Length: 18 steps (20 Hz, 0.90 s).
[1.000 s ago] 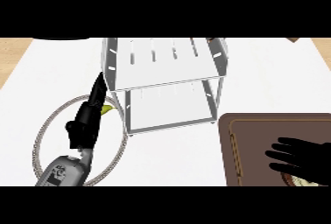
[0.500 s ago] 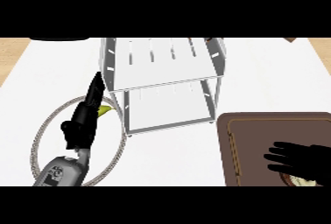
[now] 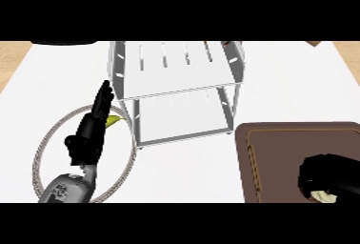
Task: Pick the cupcake from the tray and place it in the tiered basket
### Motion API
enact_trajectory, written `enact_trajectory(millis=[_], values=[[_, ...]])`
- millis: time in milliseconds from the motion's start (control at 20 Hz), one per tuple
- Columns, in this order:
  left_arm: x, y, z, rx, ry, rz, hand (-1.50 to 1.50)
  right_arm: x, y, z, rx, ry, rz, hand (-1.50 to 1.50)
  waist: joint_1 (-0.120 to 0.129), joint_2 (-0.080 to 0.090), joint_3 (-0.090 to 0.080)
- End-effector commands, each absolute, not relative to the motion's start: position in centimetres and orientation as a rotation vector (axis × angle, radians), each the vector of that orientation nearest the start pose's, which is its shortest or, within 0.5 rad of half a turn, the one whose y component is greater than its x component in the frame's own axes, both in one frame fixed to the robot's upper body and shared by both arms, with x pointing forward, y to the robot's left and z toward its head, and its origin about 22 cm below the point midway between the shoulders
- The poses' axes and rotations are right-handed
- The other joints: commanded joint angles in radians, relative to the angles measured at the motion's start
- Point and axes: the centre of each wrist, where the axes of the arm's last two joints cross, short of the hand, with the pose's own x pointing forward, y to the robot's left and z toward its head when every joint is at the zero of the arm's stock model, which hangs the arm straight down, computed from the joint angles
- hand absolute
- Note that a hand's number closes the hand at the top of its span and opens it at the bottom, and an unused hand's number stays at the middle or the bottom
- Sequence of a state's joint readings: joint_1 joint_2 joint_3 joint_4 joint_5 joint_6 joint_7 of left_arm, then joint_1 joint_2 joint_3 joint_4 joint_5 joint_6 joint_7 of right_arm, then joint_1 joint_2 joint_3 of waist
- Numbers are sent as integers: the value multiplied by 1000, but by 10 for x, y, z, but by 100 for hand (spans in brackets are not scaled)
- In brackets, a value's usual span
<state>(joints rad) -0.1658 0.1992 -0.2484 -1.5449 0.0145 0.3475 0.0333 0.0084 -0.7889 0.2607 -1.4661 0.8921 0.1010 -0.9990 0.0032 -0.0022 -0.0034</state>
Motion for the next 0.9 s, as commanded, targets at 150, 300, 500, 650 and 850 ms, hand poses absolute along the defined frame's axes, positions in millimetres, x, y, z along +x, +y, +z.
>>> enact_trajectory(millis=[150, 300, 500, 650, 850], values=[[266, 200, 21, 211, -1650, -106, 0, 229, -294, 26, -406, -1520, 1948, 150, -9, -5, -3], [270, 211, 29, 231, -1639, -97, 0, 220, -300, 8, -549, -1297, 1855, 150, -34, -18, -13], [269, 211, 26, 243, -1635, -91, 0, 220, -271, 9, -707, -1188, 1754, 150, -51, -23, -15], [268, 213, 26, 236, -1627, -105, 0, 223, -236, 16, -831, -1154, 1662, 150, -34, -24, -12], [270, 207, 29, 212, -1643, -101, 0, 226, -181, 41, -996, -1151, 1514, 150, -24, -22, -10]])
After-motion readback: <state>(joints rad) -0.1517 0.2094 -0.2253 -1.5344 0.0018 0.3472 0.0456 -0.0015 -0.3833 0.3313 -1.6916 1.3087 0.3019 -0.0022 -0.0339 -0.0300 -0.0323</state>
